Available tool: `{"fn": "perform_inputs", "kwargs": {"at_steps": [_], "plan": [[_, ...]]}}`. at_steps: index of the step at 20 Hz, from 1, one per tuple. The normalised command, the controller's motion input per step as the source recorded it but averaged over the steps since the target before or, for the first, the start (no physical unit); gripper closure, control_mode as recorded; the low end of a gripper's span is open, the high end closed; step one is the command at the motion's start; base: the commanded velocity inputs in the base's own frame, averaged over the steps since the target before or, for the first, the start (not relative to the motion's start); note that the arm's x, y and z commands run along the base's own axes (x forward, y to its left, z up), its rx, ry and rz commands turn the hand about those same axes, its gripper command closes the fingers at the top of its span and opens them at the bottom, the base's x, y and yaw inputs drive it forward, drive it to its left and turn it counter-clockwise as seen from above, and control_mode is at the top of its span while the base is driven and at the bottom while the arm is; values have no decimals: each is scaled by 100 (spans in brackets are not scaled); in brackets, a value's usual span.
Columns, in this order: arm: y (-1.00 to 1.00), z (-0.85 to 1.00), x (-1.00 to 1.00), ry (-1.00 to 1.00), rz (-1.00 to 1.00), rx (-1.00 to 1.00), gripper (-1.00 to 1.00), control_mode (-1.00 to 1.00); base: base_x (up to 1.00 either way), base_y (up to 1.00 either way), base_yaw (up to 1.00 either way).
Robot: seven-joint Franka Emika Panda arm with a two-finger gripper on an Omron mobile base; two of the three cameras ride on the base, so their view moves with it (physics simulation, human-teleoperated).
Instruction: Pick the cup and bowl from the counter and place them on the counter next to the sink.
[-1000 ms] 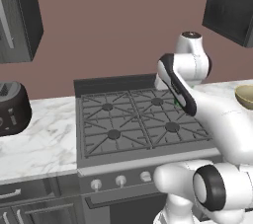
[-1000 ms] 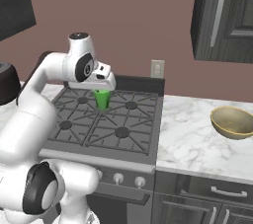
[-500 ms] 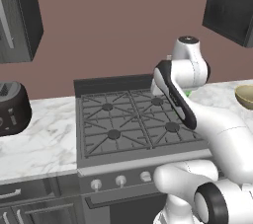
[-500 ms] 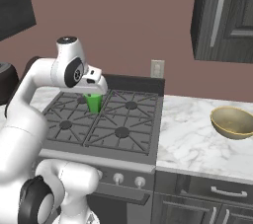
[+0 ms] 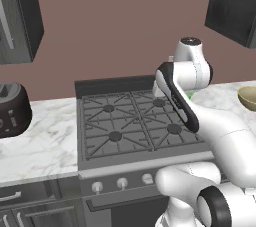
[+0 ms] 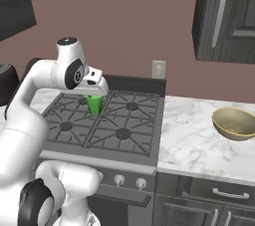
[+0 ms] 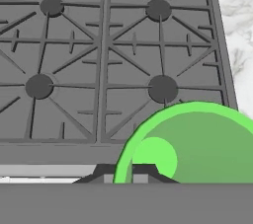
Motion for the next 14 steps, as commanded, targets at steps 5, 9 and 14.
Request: {"fn": "perform_inputs", "kwargs": {"at_steps": [5,9,14], "plan": [[0,0,0,0,0,0,100,100,0,0,0],[0,0,0,0,0,0,100,100,-70,6,0],[0,0,0,0,0,0,100,100,-80,15,0]]}}
